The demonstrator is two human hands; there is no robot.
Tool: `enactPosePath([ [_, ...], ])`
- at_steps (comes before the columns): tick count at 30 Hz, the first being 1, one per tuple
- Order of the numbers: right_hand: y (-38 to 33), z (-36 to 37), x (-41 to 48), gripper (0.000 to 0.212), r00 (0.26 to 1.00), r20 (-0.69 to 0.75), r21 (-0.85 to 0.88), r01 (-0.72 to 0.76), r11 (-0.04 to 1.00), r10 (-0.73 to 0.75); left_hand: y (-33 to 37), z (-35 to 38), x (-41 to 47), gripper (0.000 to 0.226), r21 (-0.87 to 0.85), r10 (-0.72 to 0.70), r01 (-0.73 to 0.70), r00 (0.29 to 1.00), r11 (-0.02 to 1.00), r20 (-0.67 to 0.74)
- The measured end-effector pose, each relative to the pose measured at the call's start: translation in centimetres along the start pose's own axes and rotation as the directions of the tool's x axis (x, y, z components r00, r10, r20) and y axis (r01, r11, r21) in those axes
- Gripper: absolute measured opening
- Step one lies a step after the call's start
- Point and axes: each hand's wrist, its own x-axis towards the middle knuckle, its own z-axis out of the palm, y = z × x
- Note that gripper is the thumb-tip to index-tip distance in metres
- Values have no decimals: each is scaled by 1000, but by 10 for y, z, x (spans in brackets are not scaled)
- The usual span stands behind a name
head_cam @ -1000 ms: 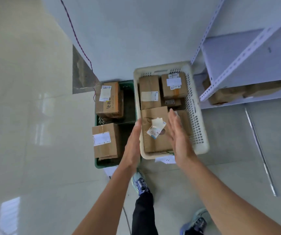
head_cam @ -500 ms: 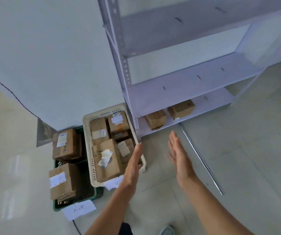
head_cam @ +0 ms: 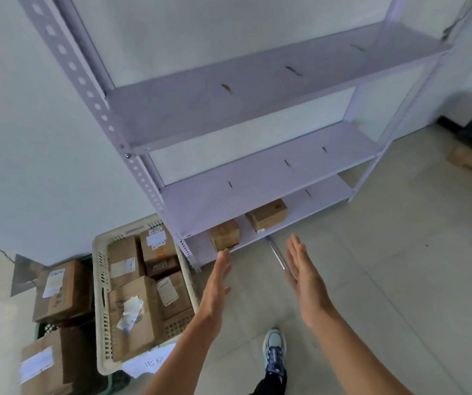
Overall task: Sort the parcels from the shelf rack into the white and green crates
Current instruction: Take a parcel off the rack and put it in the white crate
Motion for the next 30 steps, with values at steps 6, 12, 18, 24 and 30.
enactPosePath([
  [6,-58,-45,77,73,1000,15,-76,4,997,-2,25,61,75,90,-25,-31,31,1000,999,-3],
  [12,-87,-77,134,66,999,39,-94,-10,996,13,39,111,121,89,-49,-63,62,998,997,-18],
  [18,-92,-112,186,57,993,82,-141,-67,988,79,44,151,152,94,-81,-110,103,990,991,-88],
  [24,-83,-164,255,49,974,163,-210,-123,970,158,28,196,191,92,-110,-168,150,968,983,-188],
  [30,-56,-220,334,47,948,230,-272,-154,950,219,-11,245,246,79,-159,-247,210,929,965,-274],
])
